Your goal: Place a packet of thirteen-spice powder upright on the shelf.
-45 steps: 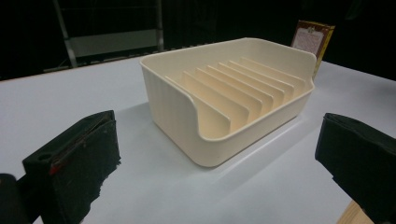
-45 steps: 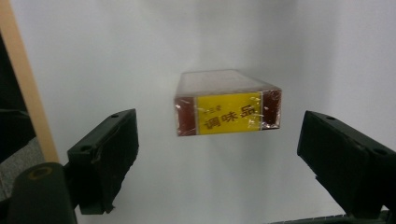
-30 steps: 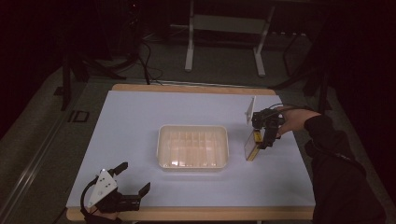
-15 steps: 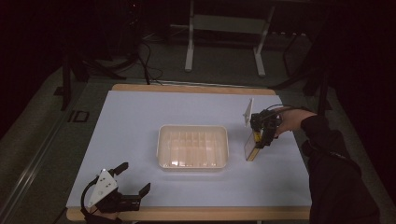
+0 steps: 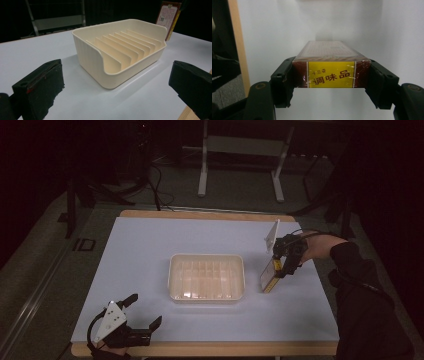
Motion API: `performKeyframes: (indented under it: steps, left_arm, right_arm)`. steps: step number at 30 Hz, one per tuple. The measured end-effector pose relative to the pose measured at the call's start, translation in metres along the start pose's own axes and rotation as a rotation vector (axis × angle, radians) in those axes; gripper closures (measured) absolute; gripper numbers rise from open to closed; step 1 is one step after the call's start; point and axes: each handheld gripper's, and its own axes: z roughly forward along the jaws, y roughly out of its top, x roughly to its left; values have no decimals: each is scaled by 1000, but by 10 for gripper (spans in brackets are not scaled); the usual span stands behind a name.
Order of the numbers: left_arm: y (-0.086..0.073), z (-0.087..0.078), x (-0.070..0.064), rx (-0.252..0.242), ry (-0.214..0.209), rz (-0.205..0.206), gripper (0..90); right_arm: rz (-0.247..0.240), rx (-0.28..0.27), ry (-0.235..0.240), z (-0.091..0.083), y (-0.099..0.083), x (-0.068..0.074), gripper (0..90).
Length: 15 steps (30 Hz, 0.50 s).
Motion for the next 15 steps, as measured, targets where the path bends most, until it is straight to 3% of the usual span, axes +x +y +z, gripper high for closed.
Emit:
performKeyframes:
  steps: [8, 11, 15]
  left_arm:
    - [0, 1, 0, 10, -2, 5, 0]
    - [0, 2, -1, 9, -5, 9, 0]
    - [0, 1, -1, 8, -5, 8, 0]
  right_arm:
    - [8, 10, 2, -11, 3, 6, 318]
    - [26, 16, 0, -23, 6, 9, 318]
    - [13, 4, -12, -34, 10, 13, 318]
